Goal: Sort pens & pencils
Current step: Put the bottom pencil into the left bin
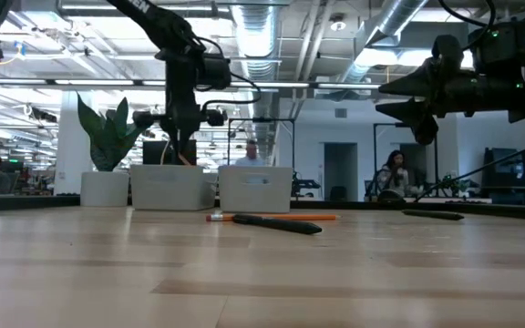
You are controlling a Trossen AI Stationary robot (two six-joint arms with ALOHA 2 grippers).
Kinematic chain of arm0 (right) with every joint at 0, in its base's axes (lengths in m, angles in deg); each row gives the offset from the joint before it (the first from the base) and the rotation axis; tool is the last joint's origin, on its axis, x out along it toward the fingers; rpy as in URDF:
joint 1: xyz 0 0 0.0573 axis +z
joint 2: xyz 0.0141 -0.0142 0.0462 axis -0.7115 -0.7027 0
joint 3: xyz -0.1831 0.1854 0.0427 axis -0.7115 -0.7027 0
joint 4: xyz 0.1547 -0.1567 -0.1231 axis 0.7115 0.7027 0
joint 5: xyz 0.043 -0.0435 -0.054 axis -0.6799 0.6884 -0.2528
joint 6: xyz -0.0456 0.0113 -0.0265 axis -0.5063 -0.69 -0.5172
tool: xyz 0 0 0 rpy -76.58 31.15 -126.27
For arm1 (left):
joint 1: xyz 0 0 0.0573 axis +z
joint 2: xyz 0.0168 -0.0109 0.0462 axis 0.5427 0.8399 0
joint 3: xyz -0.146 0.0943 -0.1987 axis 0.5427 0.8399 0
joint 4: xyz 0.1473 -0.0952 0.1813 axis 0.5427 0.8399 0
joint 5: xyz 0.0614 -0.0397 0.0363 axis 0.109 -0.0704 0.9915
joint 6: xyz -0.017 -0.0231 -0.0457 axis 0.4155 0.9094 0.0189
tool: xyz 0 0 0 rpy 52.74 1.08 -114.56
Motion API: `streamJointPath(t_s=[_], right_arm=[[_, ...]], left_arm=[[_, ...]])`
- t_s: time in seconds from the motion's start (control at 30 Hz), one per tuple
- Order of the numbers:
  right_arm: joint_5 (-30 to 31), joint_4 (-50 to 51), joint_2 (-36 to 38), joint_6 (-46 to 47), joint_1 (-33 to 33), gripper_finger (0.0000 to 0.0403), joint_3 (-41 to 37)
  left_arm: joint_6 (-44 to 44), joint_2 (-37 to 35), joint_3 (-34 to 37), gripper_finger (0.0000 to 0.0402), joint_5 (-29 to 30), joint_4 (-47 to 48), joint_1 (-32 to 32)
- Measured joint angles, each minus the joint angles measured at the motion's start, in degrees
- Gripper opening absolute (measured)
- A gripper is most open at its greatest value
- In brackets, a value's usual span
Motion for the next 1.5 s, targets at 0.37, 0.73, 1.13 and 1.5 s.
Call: streamJointPath(t_s=[0.37,0.73,1.13,1.5], right_arm=[[1.3,0.2,0.0,-0.3,0.0,0.0217,0.0],[1.4,0.6,0.0,-0.3,-0.1,0.0217,0.0],[1.5,0.6,0.0,-0.3,-0.1,0.0217,0.0],[1.5,0.7,0.0,-0.3,-0.1,0.0217,0.0]], left_arm=[[1.4,3.1,0.0,0.0014,-4.8,0.1,0.8],[10.5,5.3,0.0,0.0014,-9.7,-0.6,0.9],[13.5,5.5,0.0,0.0014,-9.3,-0.8,0.9],[15.4,5.5,0.0,0.0014,-10.3,-0.9,0.8]])
